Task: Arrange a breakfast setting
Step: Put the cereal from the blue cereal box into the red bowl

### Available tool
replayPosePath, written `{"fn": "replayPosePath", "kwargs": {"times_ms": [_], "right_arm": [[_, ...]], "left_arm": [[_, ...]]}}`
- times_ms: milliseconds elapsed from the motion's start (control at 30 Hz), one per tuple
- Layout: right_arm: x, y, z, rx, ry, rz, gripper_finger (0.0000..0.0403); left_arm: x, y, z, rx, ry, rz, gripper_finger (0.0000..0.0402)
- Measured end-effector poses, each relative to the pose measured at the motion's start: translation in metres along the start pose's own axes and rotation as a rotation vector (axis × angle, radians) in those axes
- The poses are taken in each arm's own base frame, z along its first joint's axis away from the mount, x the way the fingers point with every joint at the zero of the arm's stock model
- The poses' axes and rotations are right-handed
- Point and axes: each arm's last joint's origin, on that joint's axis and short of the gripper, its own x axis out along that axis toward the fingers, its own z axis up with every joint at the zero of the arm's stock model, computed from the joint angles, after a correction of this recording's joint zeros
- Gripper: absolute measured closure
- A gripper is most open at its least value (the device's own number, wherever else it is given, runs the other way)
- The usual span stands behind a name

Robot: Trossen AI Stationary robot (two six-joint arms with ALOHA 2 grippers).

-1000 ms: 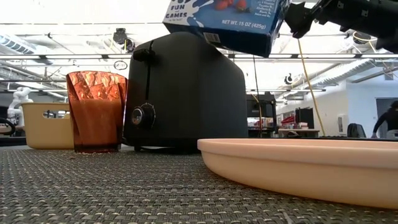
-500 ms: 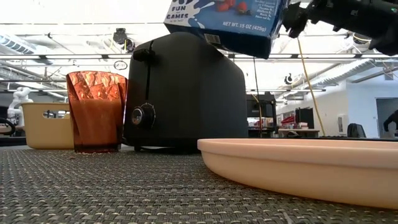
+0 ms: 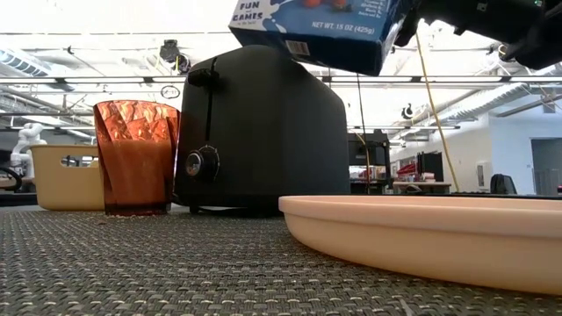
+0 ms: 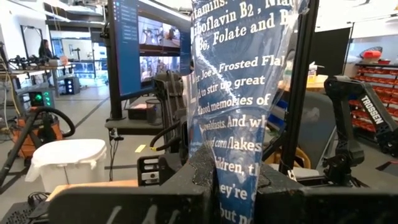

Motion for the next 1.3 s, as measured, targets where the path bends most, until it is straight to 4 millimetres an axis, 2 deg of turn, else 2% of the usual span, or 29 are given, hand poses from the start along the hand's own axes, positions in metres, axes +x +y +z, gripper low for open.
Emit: {"fn": "replayPosePath", "kwargs": {"times_ms": [167, 400, 733, 867, 1300], "right_arm": [[0.0, 0.0, 0.0, 0.002, 0.001, -0.001, 0.0202], [0.0, 0.0, 0.0, 0.0, 0.001, 0.004, 0.0204], [0.0, 0.0, 0.0, 0.003, -0.005, 0.007, 0.0207], [0.0, 0.0, 0.001, 0.028, -0.007, 0.006, 0.0207], [0.0, 0.0, 0.006, 0.028, -0.06, 0.005, 0.0207]], "left_arm": [[0.0, 0.0, 0.0, 0.0, 0.001, 0.0, 0.0378], [0.0, -0.001, 0.0, -0.004, 0.003, -0.027, 0.0366], [0.001, -0.001, -0.001, -0.01, 0.005, -0.033, 0.0241], [-0.004, 0.0, 0.004, -0.005, -0.003, -0.026, 0.0212], [-0.022, -0.005, 0.024, 0.011, -0.025, -0.016, 0.0206]]}}
